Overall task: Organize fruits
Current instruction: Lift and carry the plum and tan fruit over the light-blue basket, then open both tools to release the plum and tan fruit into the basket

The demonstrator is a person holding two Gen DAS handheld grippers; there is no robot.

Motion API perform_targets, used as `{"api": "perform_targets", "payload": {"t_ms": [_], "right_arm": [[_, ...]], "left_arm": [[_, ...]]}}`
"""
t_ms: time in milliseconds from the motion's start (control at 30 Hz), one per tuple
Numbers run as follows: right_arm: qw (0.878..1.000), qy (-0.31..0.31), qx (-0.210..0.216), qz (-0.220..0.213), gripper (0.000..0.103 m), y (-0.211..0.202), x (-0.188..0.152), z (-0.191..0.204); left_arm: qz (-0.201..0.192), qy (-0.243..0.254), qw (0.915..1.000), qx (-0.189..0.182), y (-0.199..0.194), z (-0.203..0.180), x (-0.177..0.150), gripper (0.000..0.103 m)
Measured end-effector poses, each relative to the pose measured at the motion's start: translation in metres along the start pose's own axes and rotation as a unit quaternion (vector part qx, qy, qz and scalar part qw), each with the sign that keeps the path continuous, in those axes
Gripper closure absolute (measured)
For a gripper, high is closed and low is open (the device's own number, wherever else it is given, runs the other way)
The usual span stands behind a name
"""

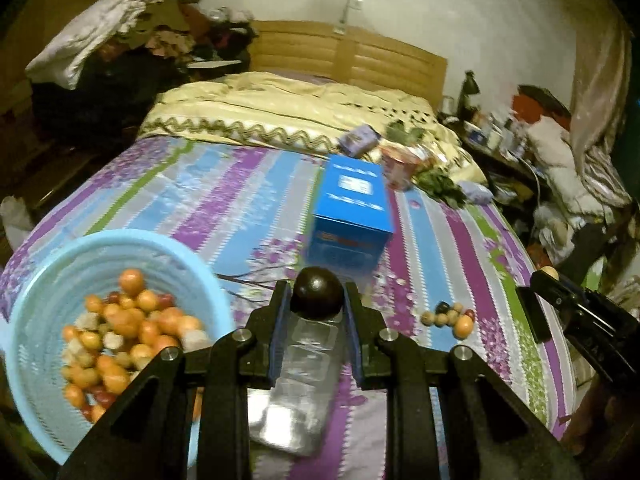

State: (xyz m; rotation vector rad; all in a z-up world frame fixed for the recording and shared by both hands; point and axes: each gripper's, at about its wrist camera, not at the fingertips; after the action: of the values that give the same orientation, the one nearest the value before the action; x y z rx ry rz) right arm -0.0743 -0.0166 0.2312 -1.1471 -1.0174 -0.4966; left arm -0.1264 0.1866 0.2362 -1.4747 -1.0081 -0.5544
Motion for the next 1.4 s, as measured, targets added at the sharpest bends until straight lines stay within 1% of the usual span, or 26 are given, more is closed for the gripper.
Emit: {"api": "perform_targets", "payload": {"t_ms": [233, 367, 567, 767, 900, 1000, 1167, 1400], "right_arm": [[0.998, -0.017, 0.058, 0.004, 0.078, 0.011, 0.015, 0.063], [0.995, -0.026, 0.090, 0.016, 0.078, 0.021, 0.021, 0.098], [0.988, -0.042, 0.138, 0.046, 0.078, 0.037, 0.021, 0.150], [0.978, -0.054, 0.179, 0.095, 0.078, 0.062, 0.010, 0.195], [0.971, -0.061, 0.195, 0.128, 0.078, 0.076, 0.000, 0.214], [0.964, -0.064, 0.204, 0.157, 0.078, 0.086, -0.009, 0.227], [0.957, -0.070, 0.204, 0.191, 0.078, 0.096, -0.023, 0.240], [0.953, -0.075, 0.205, 0.208, 0.078, 0.100, -0.029, 0.247]], "left_arm": [[-0.017, -0.036, 0.9984, 0.041, -0.028, 0.069, 0.011, 0.077], [-0.020, -0.060, 0.9959, 0.064, -0.040, 0.111, 0.013, 0.077], [-0.010, -0.094, 0.9912, 0.092, -0.049, 0.166, 0.008, 0.077], [0.012, -0.122, 0.9861, 0.112, -0.051, 0.216, -0.006, 0.077], [0.032, -0.134, 0.9829, 0.122, -0.044, 0.239, -0.018, 0.077], [0.053, -0.147, 0.9803, 0.121, -0.036, 0.256, -0.029, 0.077], [0.076, -0.155, 0.9778, 0.119, -0.027, 0.271, -0.043, 0.077], [0.089, -0.165, 0.9754, 0.116, -0.021, 0.284, -0.053, 0.077]]}}
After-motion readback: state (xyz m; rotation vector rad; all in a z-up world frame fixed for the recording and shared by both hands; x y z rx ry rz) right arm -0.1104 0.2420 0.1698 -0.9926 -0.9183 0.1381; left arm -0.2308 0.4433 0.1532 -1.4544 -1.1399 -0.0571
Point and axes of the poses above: each gripper's, at about its wrist camera, not at the fingertips, and y roughly the way its jaws point, z to its left, x to its top, and after that the axes turned 8 degrees about -z, right-handed
